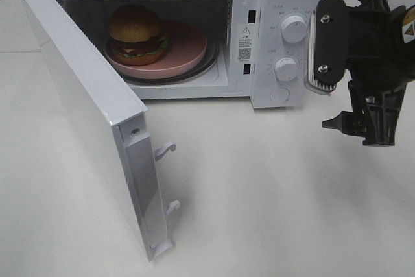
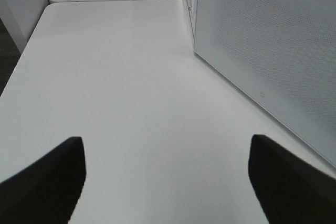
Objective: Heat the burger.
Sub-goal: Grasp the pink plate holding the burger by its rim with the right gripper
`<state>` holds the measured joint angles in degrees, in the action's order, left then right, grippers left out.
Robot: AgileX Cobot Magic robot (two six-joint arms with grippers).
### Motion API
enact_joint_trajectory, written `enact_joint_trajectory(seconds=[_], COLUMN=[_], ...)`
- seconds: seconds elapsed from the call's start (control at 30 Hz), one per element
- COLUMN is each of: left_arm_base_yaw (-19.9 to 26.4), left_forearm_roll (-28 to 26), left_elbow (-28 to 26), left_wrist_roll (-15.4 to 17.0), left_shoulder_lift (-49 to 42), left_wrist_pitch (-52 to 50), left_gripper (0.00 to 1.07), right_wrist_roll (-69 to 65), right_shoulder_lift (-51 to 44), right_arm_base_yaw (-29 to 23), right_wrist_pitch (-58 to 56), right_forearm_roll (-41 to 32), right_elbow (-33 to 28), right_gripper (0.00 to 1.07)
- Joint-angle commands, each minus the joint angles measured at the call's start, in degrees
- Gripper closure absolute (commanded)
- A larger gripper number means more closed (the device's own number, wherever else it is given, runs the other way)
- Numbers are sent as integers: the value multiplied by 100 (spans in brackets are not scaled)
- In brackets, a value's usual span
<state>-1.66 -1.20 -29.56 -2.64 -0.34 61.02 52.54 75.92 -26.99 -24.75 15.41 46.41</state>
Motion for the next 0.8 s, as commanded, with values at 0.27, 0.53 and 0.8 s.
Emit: enact_joint_trajectory(seconds=[0.27,0.53,0.8], left_arm_base_yaw=[29,29,29], left_forearm_roll=[-23,-23,-23], left_elbow=[0,0,0], left_wrist_roll=[6,6,6], left_shoulder_lift=[-92,-92,-92], left_wrist_pitch=[17,17,17], left_gripper=[29,29,29], right_wrist_roll=[-6,-23,-6], right_shoulder_lift=[894,1536,2252], right_arm_base_yaw=[-613,-905,-1043], right_wrist_pitch=[229,561,745], right_forearm_roll=[579,785,808], right_elbow=[751,1209,1799], right_gripper=[14,15,16])
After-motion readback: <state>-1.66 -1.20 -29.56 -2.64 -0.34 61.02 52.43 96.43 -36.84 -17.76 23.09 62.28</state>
